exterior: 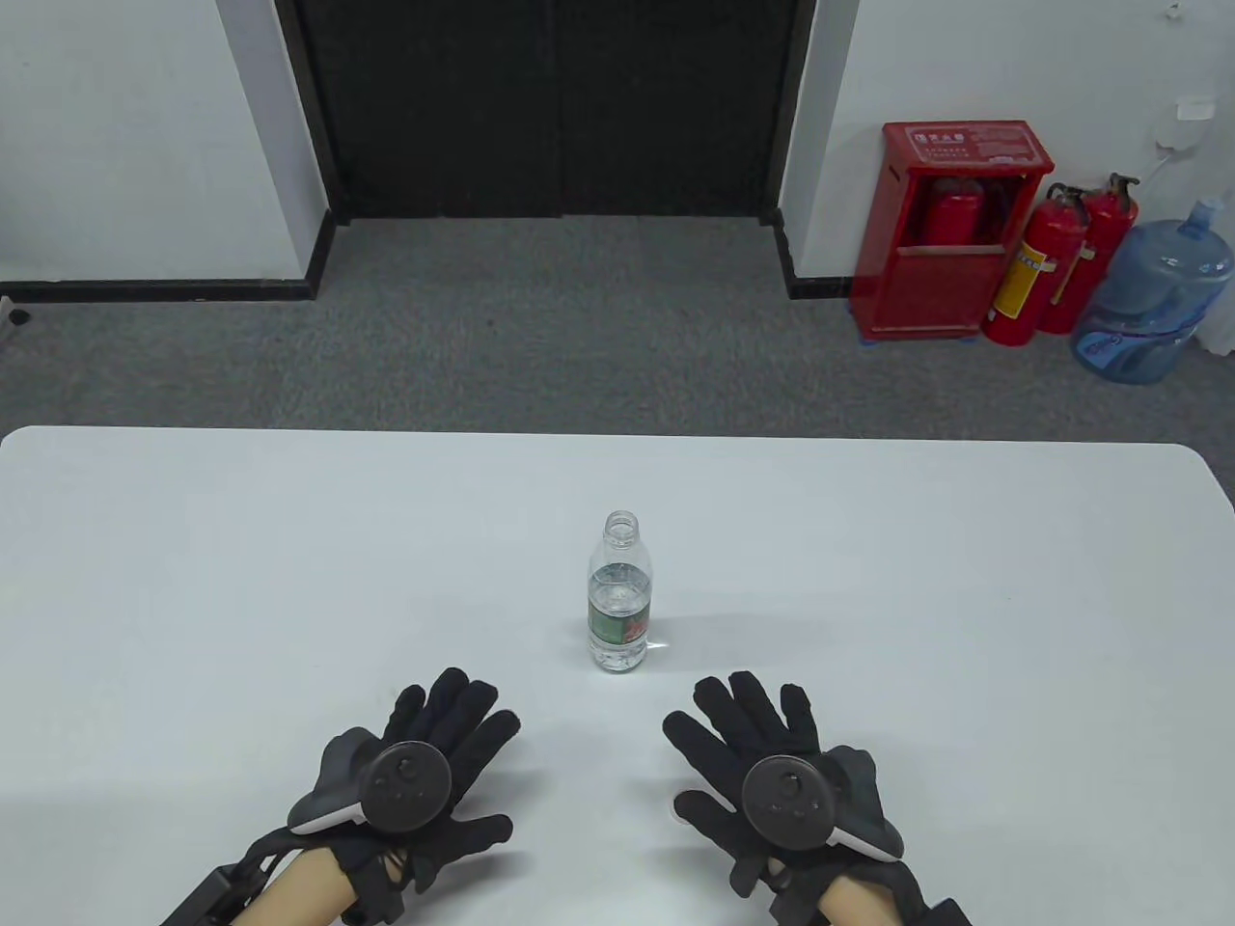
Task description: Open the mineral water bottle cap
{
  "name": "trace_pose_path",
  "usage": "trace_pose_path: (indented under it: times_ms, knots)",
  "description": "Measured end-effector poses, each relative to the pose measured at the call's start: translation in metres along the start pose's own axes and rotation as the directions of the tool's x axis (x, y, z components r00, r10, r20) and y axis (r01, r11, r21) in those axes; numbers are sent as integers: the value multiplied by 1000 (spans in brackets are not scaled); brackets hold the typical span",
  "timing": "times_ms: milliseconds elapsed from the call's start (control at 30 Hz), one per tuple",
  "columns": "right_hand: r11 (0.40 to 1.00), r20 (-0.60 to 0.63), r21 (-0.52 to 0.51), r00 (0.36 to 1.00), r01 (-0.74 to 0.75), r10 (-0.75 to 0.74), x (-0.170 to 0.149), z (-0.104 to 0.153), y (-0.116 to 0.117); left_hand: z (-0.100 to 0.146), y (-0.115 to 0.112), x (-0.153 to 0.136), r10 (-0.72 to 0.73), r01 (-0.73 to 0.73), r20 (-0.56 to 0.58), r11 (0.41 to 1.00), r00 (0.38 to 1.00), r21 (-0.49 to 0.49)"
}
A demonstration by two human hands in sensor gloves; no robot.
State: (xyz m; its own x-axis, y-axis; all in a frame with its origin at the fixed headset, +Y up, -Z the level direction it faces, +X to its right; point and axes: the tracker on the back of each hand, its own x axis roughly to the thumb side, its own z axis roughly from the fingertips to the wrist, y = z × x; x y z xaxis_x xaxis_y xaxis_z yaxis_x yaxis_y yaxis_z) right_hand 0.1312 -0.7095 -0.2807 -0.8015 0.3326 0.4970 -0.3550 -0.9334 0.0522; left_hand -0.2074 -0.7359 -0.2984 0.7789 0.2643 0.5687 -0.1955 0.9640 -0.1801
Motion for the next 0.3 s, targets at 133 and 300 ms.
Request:
trace_pose_path:
  times_ms: [133,300]
  knots:
    - [1000,-5,8,1000,9,-9,-1,-1,1,0,0,-1,12,-12,-3,1000,1000,-5]
    - [1000,3,18,1000,8,-8,0,-1,2,0,-1,-3,20,-20,-7,1000,1000,-14]
